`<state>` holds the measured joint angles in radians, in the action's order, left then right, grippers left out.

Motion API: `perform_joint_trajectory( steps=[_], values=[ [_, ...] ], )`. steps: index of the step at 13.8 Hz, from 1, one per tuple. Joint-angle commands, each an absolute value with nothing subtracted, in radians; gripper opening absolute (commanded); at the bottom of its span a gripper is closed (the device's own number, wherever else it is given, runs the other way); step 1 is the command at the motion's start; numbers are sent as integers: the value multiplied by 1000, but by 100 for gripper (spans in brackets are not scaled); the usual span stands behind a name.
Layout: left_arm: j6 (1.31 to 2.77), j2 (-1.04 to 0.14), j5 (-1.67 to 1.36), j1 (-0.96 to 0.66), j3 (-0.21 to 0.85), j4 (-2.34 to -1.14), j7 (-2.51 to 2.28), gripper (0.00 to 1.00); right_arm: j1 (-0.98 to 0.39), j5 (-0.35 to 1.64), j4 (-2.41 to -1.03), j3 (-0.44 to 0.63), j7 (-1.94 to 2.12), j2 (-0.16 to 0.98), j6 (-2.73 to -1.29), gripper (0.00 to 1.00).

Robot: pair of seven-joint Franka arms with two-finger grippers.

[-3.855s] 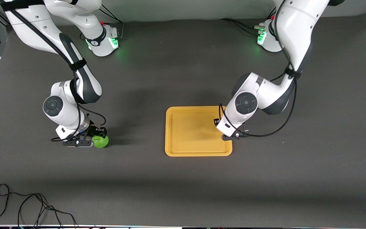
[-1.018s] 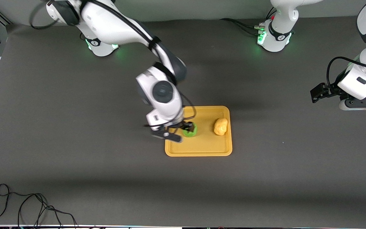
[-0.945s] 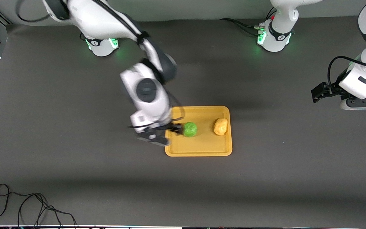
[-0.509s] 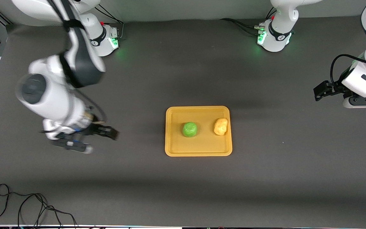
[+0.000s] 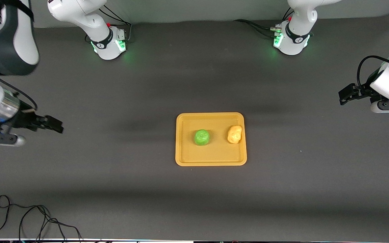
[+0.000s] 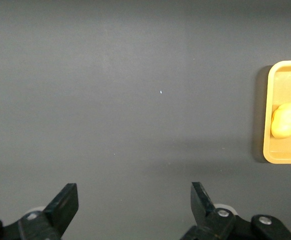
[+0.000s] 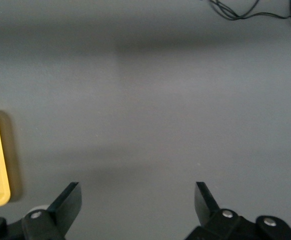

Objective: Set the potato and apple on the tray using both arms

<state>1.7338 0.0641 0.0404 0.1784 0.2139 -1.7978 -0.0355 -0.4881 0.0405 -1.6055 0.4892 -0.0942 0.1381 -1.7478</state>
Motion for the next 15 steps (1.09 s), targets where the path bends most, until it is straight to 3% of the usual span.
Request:
perform_joint_trajectory(
  steps=[1, 12, 13, 15],
  values=[
    [1715, 104, 28, 190, 219, -1816, -14, 100, -506, 15, -1556, 512, -63, 133, -1675, 100],
    [1694, 107, 6, 202, 221, -1796, -11, 100, -494, 37, -1591, 506, -77, 66, -1663, 100],
    [1695, 107, 8, 201, 221, -1796, -11, 100, -436, 37, -1601, 449, -77, 51, -1661, 100],
    [1695, 106, 6, 201, 221, -1796, -11, 100, -222, 37, -1637, 236, -75, 8, -1660, 100]
  ],
)
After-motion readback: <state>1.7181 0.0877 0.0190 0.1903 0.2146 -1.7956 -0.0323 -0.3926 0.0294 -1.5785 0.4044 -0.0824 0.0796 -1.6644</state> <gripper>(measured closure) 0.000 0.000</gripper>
